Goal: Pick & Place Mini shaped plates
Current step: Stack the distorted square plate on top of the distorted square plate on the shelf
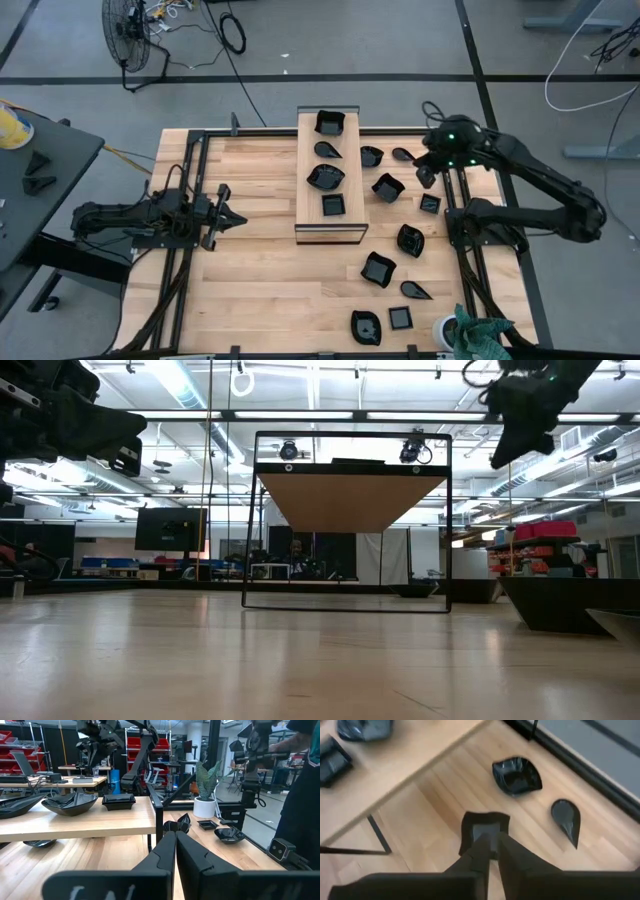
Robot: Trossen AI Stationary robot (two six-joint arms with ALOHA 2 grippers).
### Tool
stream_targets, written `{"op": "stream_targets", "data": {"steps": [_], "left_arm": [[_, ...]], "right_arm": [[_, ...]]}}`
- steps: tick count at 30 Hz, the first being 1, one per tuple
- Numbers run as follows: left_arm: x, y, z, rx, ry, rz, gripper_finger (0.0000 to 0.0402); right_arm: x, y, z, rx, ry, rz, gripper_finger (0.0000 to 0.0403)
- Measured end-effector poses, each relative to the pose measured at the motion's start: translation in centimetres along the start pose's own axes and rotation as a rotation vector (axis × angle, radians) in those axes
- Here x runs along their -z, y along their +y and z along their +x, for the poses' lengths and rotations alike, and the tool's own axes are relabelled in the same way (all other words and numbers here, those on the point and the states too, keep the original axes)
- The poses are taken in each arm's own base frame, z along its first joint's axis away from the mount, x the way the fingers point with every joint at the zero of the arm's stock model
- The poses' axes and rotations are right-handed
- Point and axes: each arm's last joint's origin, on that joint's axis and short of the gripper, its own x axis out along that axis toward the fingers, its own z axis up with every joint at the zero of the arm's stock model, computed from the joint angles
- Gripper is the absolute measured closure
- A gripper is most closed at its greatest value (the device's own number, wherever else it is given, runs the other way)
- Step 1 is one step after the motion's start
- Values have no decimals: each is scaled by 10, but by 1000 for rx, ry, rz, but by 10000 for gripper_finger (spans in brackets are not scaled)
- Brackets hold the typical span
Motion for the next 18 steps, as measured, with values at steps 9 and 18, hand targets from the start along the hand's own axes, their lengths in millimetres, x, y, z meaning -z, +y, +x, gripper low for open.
{"op": "stream_targets", "data": {"steps": [9, 18], "left_arm": [[0, 0, 0, 0, 0, 0, 383], [0, 0, 0, 0, 0, 0, 383]], "right_arm": [[-9, -3, 36, 13, 167, -4, 269], [-13, -9, 66, 29, 308, -52, 200]]}}
